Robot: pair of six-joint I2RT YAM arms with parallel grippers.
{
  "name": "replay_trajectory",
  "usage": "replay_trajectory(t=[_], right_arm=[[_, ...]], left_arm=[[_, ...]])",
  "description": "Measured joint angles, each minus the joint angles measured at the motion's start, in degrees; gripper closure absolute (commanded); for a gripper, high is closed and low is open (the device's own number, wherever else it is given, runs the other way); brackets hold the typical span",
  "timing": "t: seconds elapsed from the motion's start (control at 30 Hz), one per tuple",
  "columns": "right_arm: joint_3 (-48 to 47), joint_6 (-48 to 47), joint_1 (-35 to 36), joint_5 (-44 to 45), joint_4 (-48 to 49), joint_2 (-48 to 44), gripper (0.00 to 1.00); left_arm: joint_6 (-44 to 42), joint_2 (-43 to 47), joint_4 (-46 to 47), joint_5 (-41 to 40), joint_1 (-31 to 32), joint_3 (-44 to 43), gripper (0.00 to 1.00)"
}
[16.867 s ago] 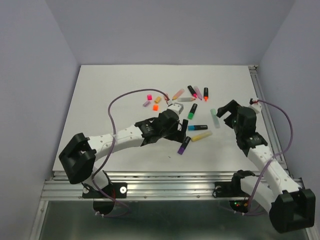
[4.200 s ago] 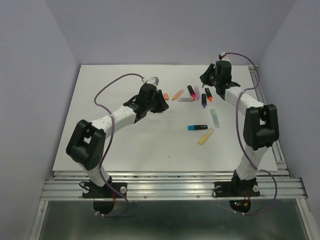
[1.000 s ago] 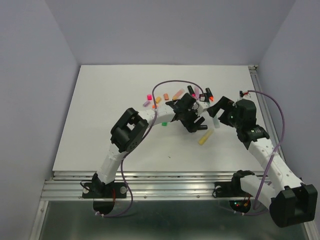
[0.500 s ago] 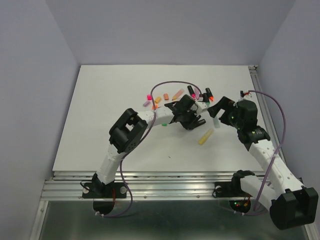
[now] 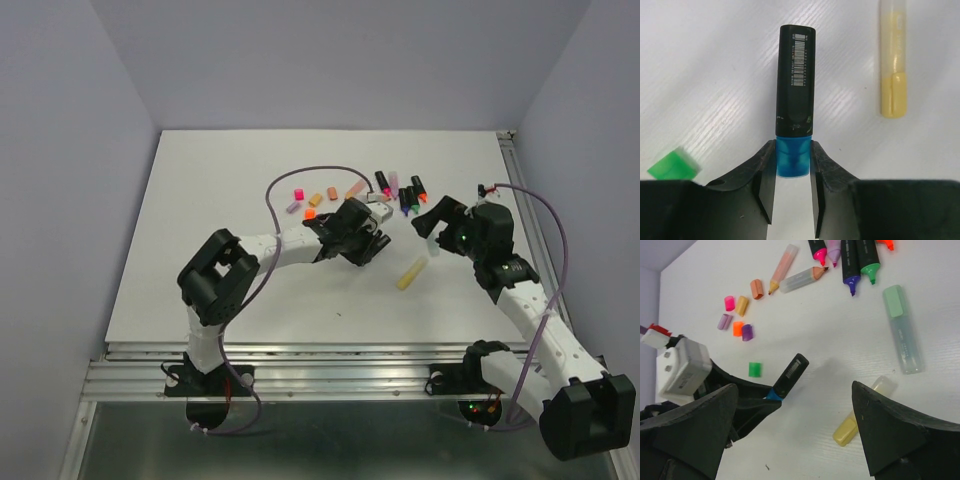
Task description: Open the pen caps
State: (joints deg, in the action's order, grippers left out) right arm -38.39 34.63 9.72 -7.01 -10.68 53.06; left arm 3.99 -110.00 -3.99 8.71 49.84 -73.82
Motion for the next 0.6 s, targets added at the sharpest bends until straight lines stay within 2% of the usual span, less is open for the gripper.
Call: replay_trajectory(t=[0.2,0.33,0.6], right_arm=[[3.9,6.8,0.0,-7.8,9.0,-1.1,0.00],[7.8,13.2,0.0,-14.0,17.4,-1.2,0.00],[8.1,16.2,6.7,-12.7,22.1,-1.9,0.00]], left_arm=[[8.1,15.8,9.9,-0.1,0.0,10.5,1.00],[11.3,22.0,14.6,0.5,0.1,13.8,1.00],[14.7,23.9,16.7,2.7,0.7,15.8,1.00]])
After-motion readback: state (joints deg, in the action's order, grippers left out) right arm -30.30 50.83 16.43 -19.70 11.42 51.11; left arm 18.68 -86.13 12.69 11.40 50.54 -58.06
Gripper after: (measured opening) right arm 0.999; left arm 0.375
